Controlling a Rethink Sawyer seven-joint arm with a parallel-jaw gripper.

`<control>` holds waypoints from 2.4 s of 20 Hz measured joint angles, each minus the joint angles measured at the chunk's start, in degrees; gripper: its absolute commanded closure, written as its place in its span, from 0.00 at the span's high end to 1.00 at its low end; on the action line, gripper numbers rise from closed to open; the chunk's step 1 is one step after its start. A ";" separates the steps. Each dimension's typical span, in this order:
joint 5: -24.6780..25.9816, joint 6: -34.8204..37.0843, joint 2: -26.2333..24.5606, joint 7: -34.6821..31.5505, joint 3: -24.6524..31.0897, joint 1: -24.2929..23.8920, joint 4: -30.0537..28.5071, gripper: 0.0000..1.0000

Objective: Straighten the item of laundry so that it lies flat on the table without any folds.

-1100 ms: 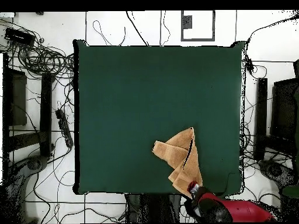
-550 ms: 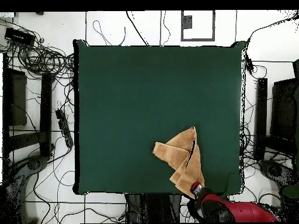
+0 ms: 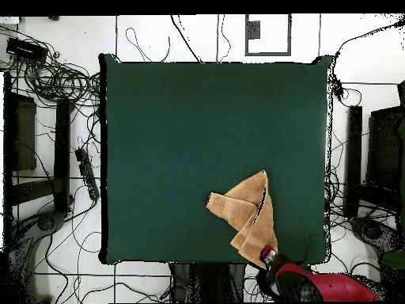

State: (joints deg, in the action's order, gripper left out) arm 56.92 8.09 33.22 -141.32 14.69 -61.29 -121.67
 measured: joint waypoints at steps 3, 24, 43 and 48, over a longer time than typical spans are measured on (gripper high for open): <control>0.83 1.35 -0.70 0.05 2.27 -2.35 0.01 0.00; 3.17 6.35 -2.24 0.07 8.82 -8.02 -0.10 0.00; 3.88 8.44 -2.45 0.07 11.32 -10.11 -0.41 0.00; 3.88 9.45 -2.33 0.07 11.85 -10.22 -0.39 0.00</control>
State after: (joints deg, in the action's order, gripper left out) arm 60.80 17.54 30.89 -141.25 26.54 -71.51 -122.06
